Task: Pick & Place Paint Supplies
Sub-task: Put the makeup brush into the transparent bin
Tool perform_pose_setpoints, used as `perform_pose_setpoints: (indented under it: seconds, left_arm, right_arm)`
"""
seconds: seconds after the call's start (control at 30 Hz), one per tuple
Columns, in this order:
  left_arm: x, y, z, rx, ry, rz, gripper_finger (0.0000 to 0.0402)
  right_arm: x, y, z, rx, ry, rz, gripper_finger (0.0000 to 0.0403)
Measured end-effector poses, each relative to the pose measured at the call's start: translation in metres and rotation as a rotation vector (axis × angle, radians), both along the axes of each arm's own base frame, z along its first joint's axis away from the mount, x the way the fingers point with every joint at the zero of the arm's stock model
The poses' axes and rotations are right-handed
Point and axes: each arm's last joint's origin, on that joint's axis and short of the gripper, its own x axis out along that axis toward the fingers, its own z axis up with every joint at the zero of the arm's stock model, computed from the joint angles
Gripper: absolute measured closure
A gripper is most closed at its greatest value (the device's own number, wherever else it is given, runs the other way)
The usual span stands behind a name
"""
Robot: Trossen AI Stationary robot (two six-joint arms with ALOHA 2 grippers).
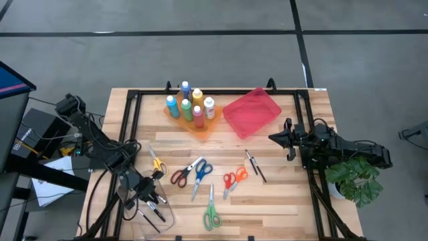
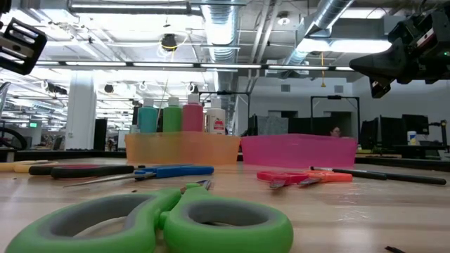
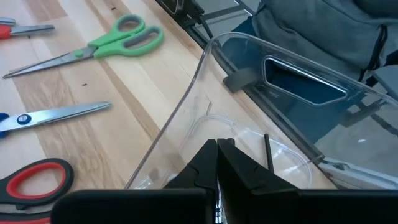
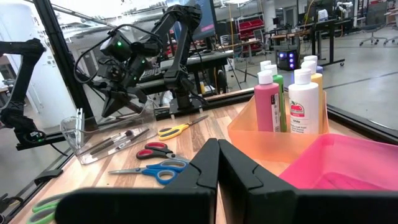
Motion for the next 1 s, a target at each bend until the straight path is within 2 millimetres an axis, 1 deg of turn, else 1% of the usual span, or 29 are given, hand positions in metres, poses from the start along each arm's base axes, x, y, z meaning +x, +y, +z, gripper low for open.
perform_pose_setpoints:
  seconds: [0.67,0.8,1.0]
  left_arm:
    - [0.0005,0.0005,-0.0001,0.007,-0.005,0.019,0.0399]
    - [0.0013,0.0013,0.0002,0.001,-0.006,0.069,0.0378]
    - [0.0052,-0.0001,0.0064,-0.031,-0.082,0.125,0.0322]
  right_arm:
    - [0.0000,0.0000,-0.0001,0.000,0.000,0.000,0.0403]
    - [0.0000,0.0000,0.0000,0.000,0.000,0.000,0.0403]
    - [0.0000,0.0000,0.0000,0.000,0.000,0.000,0.0403]
